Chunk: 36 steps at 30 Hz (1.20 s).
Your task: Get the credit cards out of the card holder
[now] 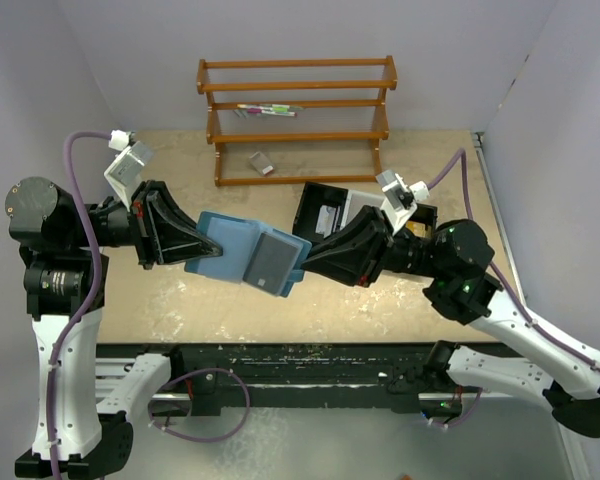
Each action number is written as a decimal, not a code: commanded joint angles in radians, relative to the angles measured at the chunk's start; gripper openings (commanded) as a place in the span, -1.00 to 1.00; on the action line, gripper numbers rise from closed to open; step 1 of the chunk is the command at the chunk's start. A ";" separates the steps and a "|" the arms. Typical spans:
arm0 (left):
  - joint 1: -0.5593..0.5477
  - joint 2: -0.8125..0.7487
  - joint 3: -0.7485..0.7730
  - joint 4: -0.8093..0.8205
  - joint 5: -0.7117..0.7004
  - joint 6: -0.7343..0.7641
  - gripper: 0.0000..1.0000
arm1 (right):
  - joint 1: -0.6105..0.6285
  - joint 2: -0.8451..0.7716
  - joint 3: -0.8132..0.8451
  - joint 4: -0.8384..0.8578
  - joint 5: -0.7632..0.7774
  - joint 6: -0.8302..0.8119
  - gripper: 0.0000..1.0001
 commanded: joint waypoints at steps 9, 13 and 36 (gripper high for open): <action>0.005 -0.002 0.016 0.035 -0.003 -0.023 -1.00 | 0.006 0.030 0.050 -0.048 0.081 -0.020 -0.62; 0.004 -0.001 0.018 0.036 0.000 -0.022 -1.00 | 0.006 0.028 0.061 -0.053 0.089 -0.024 -0.60; 0.005 -0.003 0.017 0.036 -0.002 -0.014 -1.00 | 0.015 0.073 0.079 0.030 0.068 0.019 -0.10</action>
